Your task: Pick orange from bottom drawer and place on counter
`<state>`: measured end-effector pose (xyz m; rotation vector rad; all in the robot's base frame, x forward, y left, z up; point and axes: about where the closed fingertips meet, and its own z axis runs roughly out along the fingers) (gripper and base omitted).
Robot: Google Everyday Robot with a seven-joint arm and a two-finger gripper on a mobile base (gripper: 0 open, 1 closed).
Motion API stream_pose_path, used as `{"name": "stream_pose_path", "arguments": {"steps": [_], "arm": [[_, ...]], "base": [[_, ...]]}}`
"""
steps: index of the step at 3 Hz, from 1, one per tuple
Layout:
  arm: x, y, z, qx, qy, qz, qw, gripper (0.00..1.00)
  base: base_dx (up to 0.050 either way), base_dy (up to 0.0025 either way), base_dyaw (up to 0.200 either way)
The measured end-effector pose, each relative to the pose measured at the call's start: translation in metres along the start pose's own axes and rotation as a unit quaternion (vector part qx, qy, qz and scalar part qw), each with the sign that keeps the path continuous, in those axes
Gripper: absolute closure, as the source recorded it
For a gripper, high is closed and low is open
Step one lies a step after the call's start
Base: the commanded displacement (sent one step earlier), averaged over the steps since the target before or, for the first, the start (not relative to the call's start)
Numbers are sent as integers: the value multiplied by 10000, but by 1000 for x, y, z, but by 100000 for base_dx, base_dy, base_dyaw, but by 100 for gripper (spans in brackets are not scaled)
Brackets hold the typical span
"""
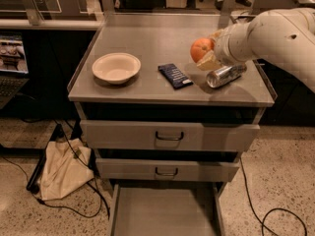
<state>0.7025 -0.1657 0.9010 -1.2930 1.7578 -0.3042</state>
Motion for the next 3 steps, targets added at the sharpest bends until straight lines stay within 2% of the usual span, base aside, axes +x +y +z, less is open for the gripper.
{"name": "stream_pose_path", "arguments": {"steps": [1, 3], "arm": [[0, 0, 0, 0, 0, 0, 10000, 4], [0, 0, 0, -2, -1, -1, 10000, 0]], "base": [[0, 0, 0], [0, 0, 0]]}}
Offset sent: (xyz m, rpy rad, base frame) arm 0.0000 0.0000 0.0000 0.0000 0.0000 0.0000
